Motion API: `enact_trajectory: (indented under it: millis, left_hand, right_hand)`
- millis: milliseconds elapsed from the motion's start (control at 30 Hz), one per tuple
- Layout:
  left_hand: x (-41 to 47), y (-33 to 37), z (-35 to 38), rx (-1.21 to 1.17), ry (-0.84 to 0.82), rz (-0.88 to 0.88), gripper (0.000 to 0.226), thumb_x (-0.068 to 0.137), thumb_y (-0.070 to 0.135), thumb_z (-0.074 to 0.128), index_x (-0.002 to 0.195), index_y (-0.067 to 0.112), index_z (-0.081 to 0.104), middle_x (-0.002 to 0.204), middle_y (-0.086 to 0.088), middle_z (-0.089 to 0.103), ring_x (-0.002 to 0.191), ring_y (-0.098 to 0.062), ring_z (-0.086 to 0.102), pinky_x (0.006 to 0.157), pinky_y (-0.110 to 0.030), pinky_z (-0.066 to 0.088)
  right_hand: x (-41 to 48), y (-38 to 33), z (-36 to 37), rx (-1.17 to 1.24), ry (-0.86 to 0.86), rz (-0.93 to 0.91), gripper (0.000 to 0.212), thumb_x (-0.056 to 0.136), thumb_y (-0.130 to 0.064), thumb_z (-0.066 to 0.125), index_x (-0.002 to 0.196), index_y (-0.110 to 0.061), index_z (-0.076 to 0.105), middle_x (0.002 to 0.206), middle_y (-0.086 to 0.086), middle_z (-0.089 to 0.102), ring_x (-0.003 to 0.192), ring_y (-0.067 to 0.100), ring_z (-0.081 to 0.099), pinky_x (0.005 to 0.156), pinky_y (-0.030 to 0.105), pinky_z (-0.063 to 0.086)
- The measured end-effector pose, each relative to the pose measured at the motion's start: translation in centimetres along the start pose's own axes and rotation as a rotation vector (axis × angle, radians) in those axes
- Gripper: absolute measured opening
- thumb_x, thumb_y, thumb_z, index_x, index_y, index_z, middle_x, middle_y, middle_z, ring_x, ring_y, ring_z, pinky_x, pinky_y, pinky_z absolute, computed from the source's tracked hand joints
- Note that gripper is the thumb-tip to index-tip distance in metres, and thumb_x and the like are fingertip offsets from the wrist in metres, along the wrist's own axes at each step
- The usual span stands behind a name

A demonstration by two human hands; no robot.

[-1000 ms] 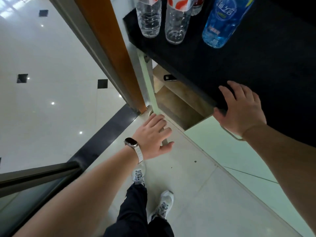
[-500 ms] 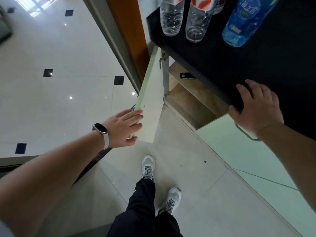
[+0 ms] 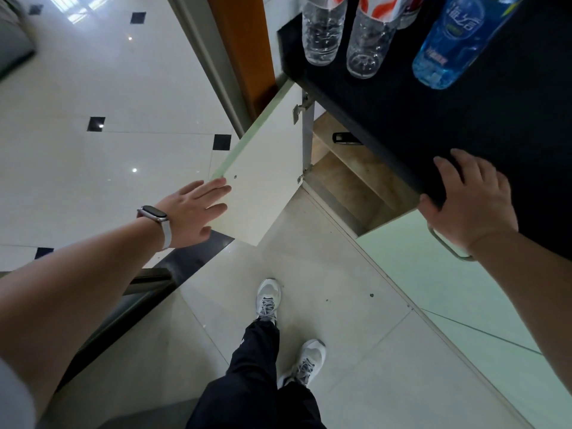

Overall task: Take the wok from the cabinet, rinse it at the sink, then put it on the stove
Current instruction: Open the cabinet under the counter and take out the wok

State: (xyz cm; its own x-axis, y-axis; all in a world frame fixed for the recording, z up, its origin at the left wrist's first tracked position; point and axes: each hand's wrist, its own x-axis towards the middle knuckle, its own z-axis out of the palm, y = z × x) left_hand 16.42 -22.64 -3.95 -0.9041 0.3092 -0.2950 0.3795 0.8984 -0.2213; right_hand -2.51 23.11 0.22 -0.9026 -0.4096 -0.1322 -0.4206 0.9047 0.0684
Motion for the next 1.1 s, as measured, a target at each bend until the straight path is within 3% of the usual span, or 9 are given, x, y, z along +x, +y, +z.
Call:
enact_trajectory:
  millis: [67, 200, 500, 567, 633, 700, 833, 967, 1100]
  left_hand:
    - [-0.3, -0.8, 0.2, -0.004, -0.024, -0.029, 0.047, 0.073, 0.029, 0.070, 0.116, 0.010, 0.066, 0.149, -0.016, 0.041, 0.147, -0.018, -0.002, 0.119, -0.033, -0.008]
    - [-0.3, -2.0, 0.1, -0.033, -0.064, -0.069, 0.051, 0.070, 0.029, 0.076, 0.116, 0.010, 0.066, 0.150, -0.017, 0.040, 0.145, -0.011, -0.020, 0.117, -0.028, -0.014]
    - [-0.1, -1.6, -0.3, -0.115, -0.063, -0.113, 0.058, 0.077, 0.047, 0.069, 0.125, 0.015, 0.061, 0.153, -0.009, 0.037, 0.142, -0.003, -0.023, 0.116, -0.026, -0.014]
    - [0.2, -0.5, -0.7, -0.147, -0.039, -0.140, 0.058, 0.080, 0.052, 0.058, 0.126, 0.017, 0.060, 0.152, -0.008, 0.038, 0.146, -0.005, -0.017, 0.118, -0.028, -0.008]
    - [0.5, 0.7, -1.4, -0.178, -0.062, -0.165, 0.062, 0.081, 0.055, 0.044, 0.128, 0.018, 0.060, 0.151, -0.008, 0.040, 0.150, -0.018, 0.009, 0.119, -0.032, -0.001]
    - [1.0, 1.9, -1.9, -0.202, -0.074, -0.190, 0.064, 0.081, 0.056, 0.047, 0.133, 0.019, 0.056, 0.153, -0.007, 0.037, 0.145, -0.024, 0.026, 0.118, -0.032, -0.005]
    - [2.9, 4.9, -2.6, -0.239, -0.023, -0.177, 0.068, 0.083, 0.053, 0.061, 0.141, 0.021, 0.047, 0.157, -0.005, 0.030, 0.146, -0.025, 0.024, 0.117, -0.032, -0.008]
    - [5.3, 7.7, -3.5, -0.284, 0.005, -0.163, 0.068, 0.087, 0.055, 0.051, 0.147, 0.024, 0.037, 0.160, -0.001, 0.026, 0.148, -0.022, 0.020, 0.120, -0.040, 0.013]
    - [7.8, 9.2, -4.3, -0.363, 0.037, -0.188, 0.068, 0.088, 0.051, 0.052, 0.147, 0.023, 0.034, 0.157, -0.003, 0.032, 0.145, -0.025, 0.027, 0.115, -0.041, 0.026]
  right_hand:
    - [0.0, 0.0, 0.0, -0.003, -0.003, -0.001, 0.067, 0.091, -0.051, 0.042, 0.149, -0.018, 0.031, 0.155, 0.013, 0.031, 0.138, 0.037, 0.031, 0.109, 0.057, 0.033]
    - [-0.1, 0.1, 0.0, -0.017, 0.001, -0.006, 0.065, 0.093, -0.049, 0.045, 0.149, -0.018, 0.032, 0.156, 0.013, 0.032, 0.138, 0.037, 0.031, 0.109, 0.056, 0.033]
    - [0.0, 0.1, 0.1, -0.006, -0.006, -0.006, 0.066, 0.092, -0.048, 0.048, 0.149, -0.017, 0.033, 0.155, 0.014, 0.033, 0.138, 0.037, 0.031, 0.109, 0.056, 0.033]
    - [0.0, 0.1, 0.1, -0.009, -0.005, -0.006, 0.067, 0.091, -0.048, 0.049, 0.149, -0.017, 0.033, 0.156, 0.013, 0.032, 0.139, 0.037, 0.031, 0.110, 0.056, 0.033]
    - [0.1, 0.1, 0.0, -0.018, -0.006, -0.009, 0.067, 0.092, -0.050, 0.048, 0.149, -0.018, 0.032, 0.156, 0.013, 0.032, 0.139, 0.036, 0.031, 0.110, 0.055, 0.034]
    - [0.1, 0.0, 0.0, -0.032, -0.017, -0.006, 0.068, 0.092, -0.051, 0.045, 0.150, -0.018, 0.031, 0.156, 0.013, 0.032, 0.139, 0.036, 0.031, 0.110, 0.055, 0.034]
    - [-0.1, -0.2, -0.4, -0.043, -0.050, -0.002, 0.070, 0.092, -0.053, 0.043, 0.151, -0.018, 0.029, 0.158, 0.012, 0.029, 0.141, 0.036, 0.030, 0.111, 0.055, 0.033]
    - [-0.3, -0.3, -0.8, -0.034, -0.085, 0.008, 0.072, 0.092, -0.055, 0.040, 0.154, -0.021, 0.024, 0.162, 0.009, 0.022, 0.146, 0.033, 0.023, 0.116, 0.052, 0.027]
    - [-0.8, -0.7, -1.4, 0.009, -0.096, 0.012, 0.069, 0.094, -0.052, 0.044, 0.153, -0.020, 0.028, 0.161, 0.009, 0.024, 0.147, 0.031, 0.023, 0.118, 0.051, 0.024]
